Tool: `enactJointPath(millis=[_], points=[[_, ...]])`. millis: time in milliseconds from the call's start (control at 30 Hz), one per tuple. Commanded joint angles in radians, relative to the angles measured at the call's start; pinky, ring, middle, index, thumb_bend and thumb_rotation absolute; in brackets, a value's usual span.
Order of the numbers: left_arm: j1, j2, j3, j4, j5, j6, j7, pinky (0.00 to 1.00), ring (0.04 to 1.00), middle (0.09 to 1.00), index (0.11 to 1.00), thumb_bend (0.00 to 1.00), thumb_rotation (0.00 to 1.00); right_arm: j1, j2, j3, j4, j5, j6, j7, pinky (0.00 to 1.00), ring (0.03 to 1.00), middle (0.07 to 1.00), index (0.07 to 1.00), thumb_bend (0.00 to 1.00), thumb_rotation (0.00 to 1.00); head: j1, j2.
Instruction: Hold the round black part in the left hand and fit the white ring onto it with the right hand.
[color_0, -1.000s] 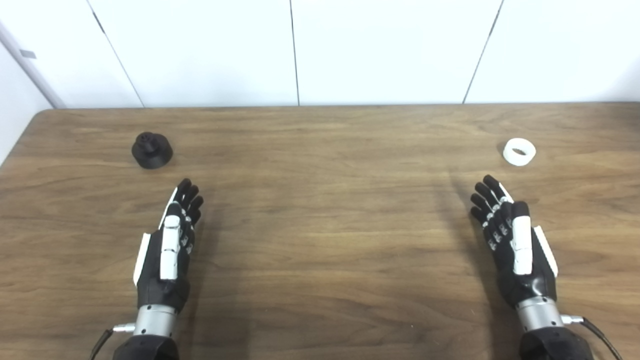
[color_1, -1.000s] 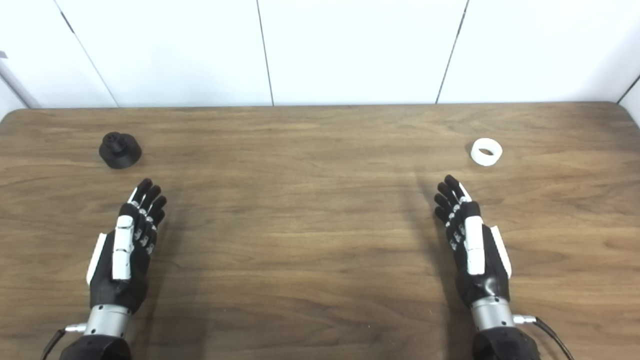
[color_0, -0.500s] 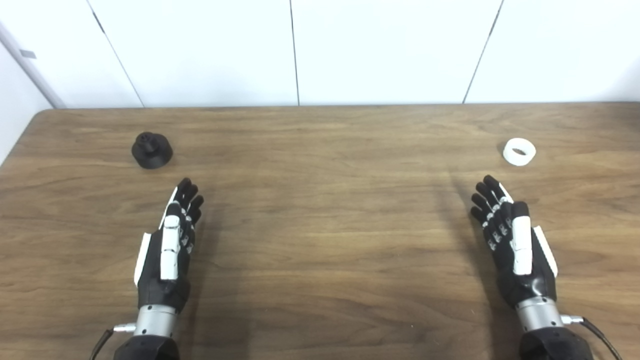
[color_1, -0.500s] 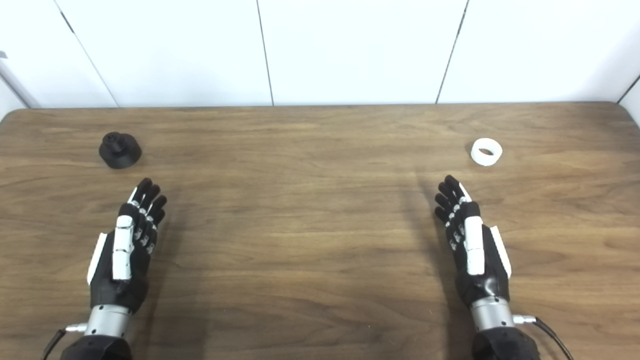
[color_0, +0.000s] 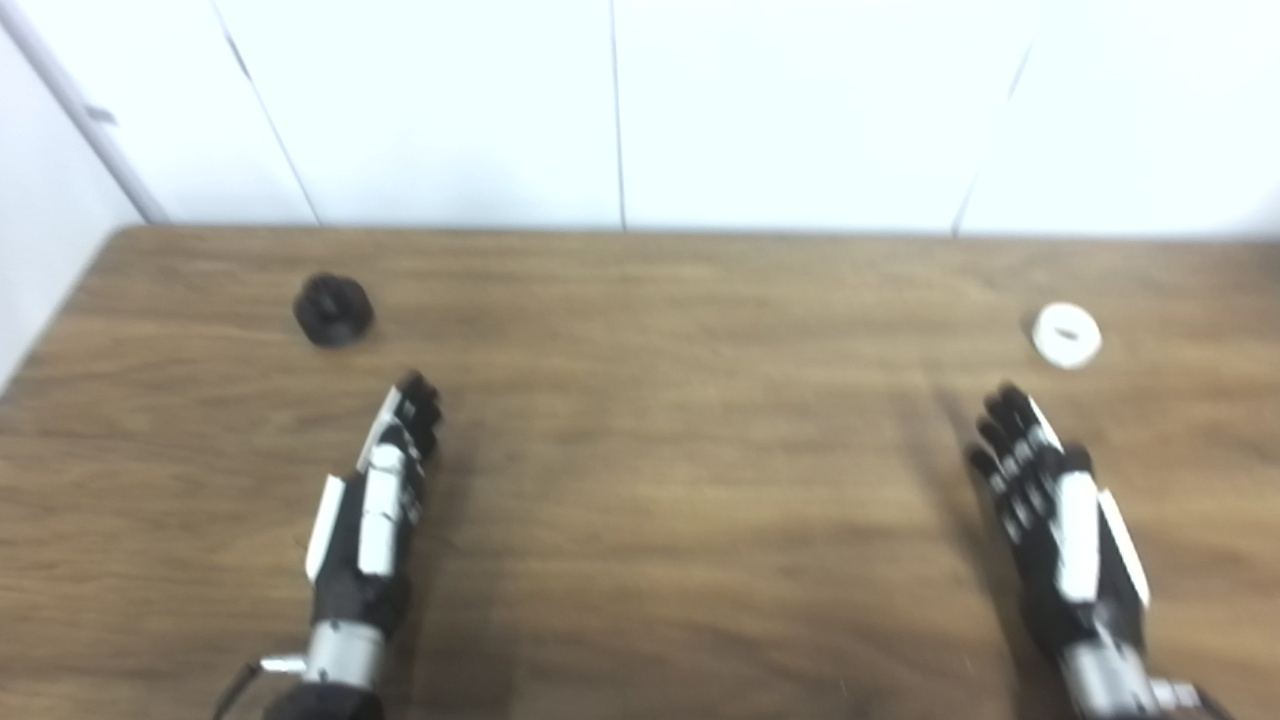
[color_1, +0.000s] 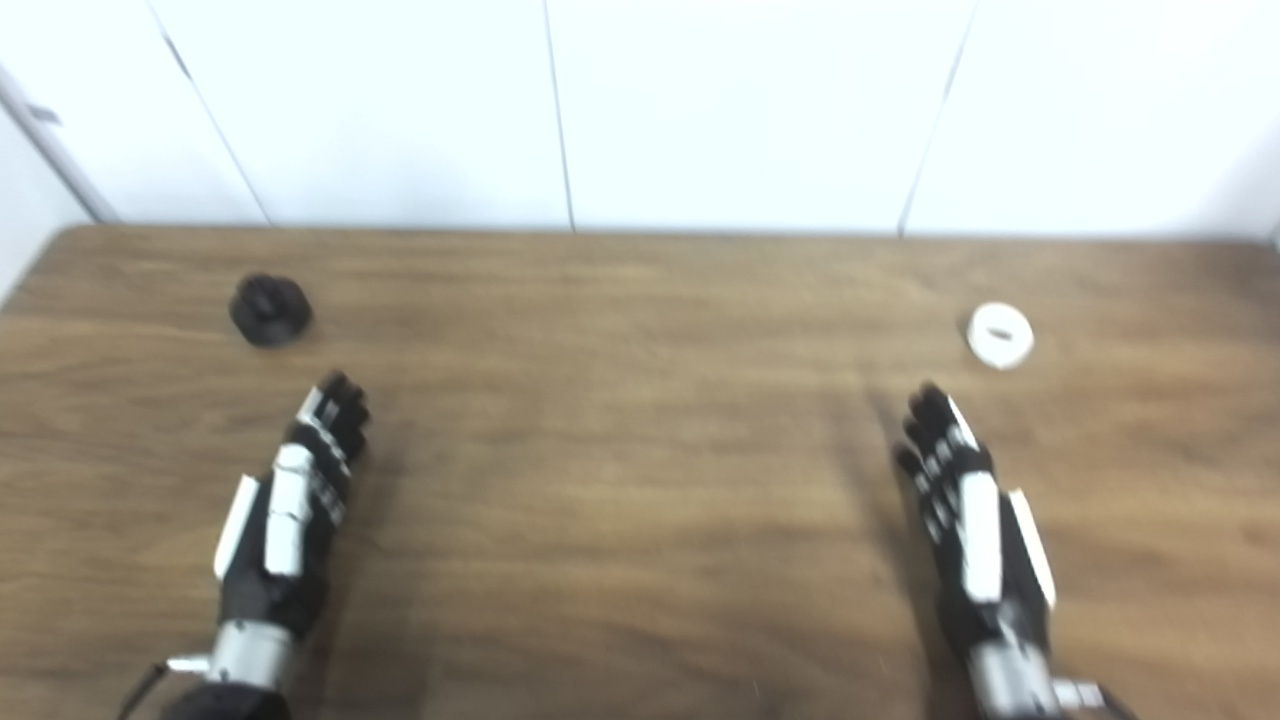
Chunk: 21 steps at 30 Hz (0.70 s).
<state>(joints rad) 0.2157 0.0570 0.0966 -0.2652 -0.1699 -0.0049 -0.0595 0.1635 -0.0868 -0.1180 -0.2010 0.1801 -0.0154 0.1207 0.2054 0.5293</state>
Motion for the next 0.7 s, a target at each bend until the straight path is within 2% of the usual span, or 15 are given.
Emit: enactJointPath(millis=[0, 200, 333, 500, 667], points=[[0.054, -0.015, -0.012, 0.001, 0.005, -0.048, -0.007, 1.00, 0.985, 0.958, 0.974, 0.37, 0.94, 0.048, -0.022, -0.009, 0.034, 0.019, -0.029, 0.015, 0.95, 0.956, 0.953, 0.949, 0.54, 1.00, 0.016, -0.011], [0.060, -0.030, -0.026, 0.019, 0.026, -0.062, 0.007, 1.00, 0.984, 0.952, 0.964, 0.36, 0.94, 0.050, -0.032, -0.019, 0.058, 0.045, -0.041, 0.033, 1.00, 0.978, 0.972, 0.973, 0.53, 1.00, 0.056, -0.047], [0.070, -0.036, -0.036, 0.028, 0.039, -0.062, 0.016, 1.00, 0.988, 0.949, 0.960, 0.40, 0.91, 0.048, -0.042, -0.021, 0.078, 0.046, -0.058, 0.046, 1.00, 0.995, 0.987, 0.993, 0.51, 1.00, 0.083, -0.066], [0.076, -0.040, -0.046, 0.036, 0.050, -0.073, 0.024, 1.00, 0.980, 0.953, 0.956, 0.41, 0.90, 0.044, -0.049, -0.022, 0.100, 0.047, -0.085, 0.058, 1.00, 1.000, 0.995, 1.000, 0.49, 1.00, 0.094, -0.071], [0.070, -0.035, -0.044, 0.052, 0.053, -0.094, 0.027, 1.00, 0.976, 0.948, 0.952, 0.39, 0.83, 0.042, -0.053, -0.015, 0.104, 0.043, -0.082, 0.056, 1.00, 1.000, 0.995, 1.000, 0.51, 1.00, 0.082, -0.066]])
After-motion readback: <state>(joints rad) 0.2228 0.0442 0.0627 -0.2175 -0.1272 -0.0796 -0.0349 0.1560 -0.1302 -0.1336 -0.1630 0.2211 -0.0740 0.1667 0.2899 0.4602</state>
